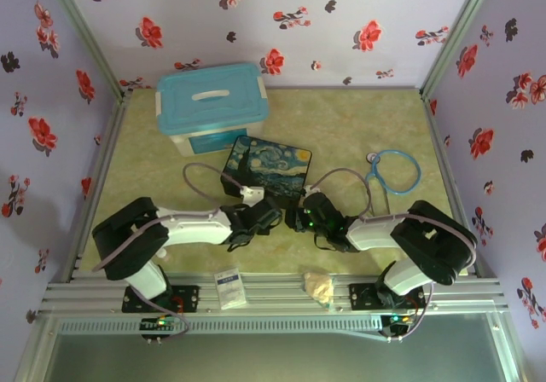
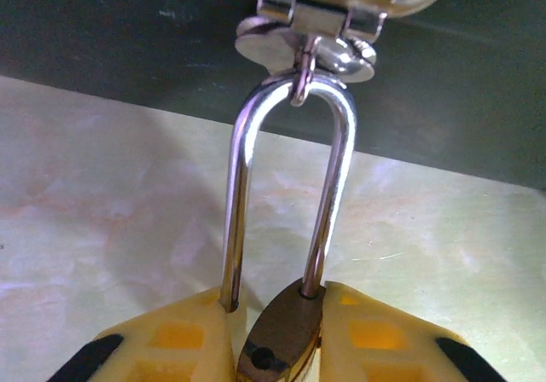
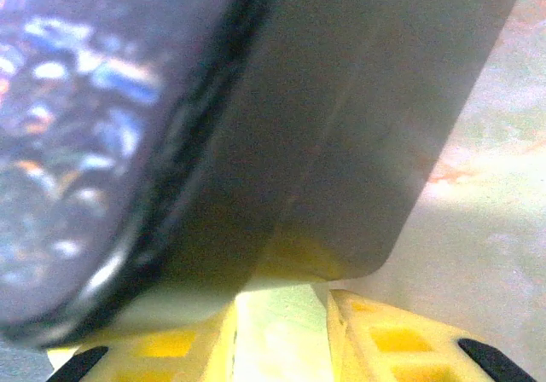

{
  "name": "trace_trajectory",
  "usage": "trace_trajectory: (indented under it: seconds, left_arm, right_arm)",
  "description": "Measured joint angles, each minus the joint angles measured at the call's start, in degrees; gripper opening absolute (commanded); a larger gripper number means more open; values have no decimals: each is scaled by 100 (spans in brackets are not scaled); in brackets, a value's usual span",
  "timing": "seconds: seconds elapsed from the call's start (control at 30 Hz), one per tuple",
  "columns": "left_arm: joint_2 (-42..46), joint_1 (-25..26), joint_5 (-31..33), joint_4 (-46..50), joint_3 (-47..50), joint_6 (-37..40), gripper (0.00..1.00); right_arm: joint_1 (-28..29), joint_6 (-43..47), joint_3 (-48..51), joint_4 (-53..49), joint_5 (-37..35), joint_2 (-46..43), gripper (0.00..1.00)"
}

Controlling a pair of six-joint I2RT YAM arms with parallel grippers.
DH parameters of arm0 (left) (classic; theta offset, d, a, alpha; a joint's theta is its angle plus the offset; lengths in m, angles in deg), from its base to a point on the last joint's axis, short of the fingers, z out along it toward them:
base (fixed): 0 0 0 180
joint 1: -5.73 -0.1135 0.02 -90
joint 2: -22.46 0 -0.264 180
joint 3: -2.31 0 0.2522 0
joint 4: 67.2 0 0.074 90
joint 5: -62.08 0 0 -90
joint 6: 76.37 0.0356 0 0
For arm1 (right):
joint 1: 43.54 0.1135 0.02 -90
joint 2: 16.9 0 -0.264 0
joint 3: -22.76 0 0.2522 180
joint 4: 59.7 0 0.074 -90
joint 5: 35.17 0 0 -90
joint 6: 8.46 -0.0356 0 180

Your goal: Unlock a padlock with a key

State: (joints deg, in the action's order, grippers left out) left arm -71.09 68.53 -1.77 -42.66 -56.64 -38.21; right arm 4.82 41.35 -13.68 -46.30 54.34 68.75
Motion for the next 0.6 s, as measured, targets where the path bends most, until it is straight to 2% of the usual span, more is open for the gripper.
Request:
trace_trajectory:
  seconds: [0.23,0.6]
  left_arm:
    - [-385,142,278,649,-378,101,29]
    - [-398,221,409,717,-382,101,34]
  right_arm:
    - [0,-37,-22,0,0,26,33]
    - [0,-39,-22,0,0,26,33]
